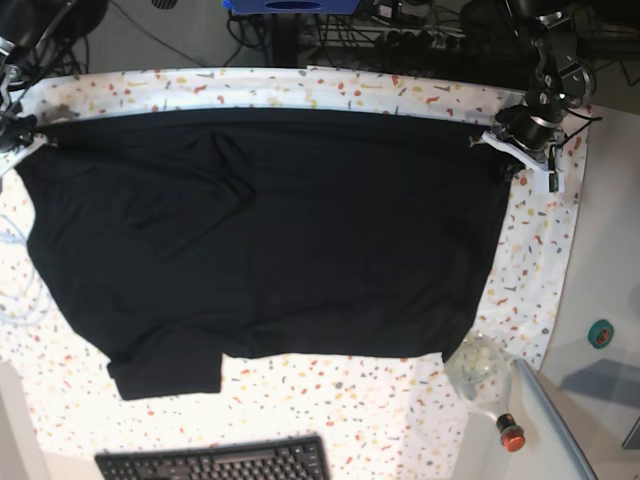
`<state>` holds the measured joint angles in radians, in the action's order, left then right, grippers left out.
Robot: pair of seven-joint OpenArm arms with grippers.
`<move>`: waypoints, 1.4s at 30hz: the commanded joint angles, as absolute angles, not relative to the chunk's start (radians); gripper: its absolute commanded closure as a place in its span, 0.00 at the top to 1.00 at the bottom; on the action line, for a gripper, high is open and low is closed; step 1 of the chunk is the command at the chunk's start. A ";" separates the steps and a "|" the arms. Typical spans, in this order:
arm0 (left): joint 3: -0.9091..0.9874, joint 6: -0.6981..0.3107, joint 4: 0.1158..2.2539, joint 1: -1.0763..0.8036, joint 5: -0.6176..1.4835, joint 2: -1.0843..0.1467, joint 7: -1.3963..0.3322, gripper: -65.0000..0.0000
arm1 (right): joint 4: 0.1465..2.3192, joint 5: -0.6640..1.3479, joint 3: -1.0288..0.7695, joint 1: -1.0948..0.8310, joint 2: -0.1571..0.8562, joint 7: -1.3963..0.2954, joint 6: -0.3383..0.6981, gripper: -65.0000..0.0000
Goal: Layout the t-shirt on the table in an organized manner, then fold the t-shirt properly
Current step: 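Grasp the shirt edge corners with both grippers, then pull the grasped shirt edge taut with both grippers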
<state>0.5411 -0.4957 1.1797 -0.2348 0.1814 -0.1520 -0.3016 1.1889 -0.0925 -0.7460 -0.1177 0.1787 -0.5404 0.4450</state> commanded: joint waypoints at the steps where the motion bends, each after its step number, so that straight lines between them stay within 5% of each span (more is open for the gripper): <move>1: 0.544 -0.464 1.207 -0.263 0.134 -0.156 -0.371 0.00 | 1.234 -0.110 -0.754 -0.134 0.188 -0.552 0.430 0.00; 9: 0.587 -0.463 1.446 -0.320 0.280 -0.153 -0.555 0.00 | 1.600 -0.108 -0.748 -0.219 0.153 -0.690 0.430 0.00; 26: 0.659 -0.461 1.265 -0.288 0.288 -0.133 -0.570 0.00 | 1.254 -0.108 -0.665 -0.156 0.117 -0.630 0.430 0.00; 42: 0.722 -0.461 1.477 -0.421 0.298 -0.128 -0.579 0.00 | 1.543 -0.108 -0.664 -0.269 0.099 -0.708 0.430 0.00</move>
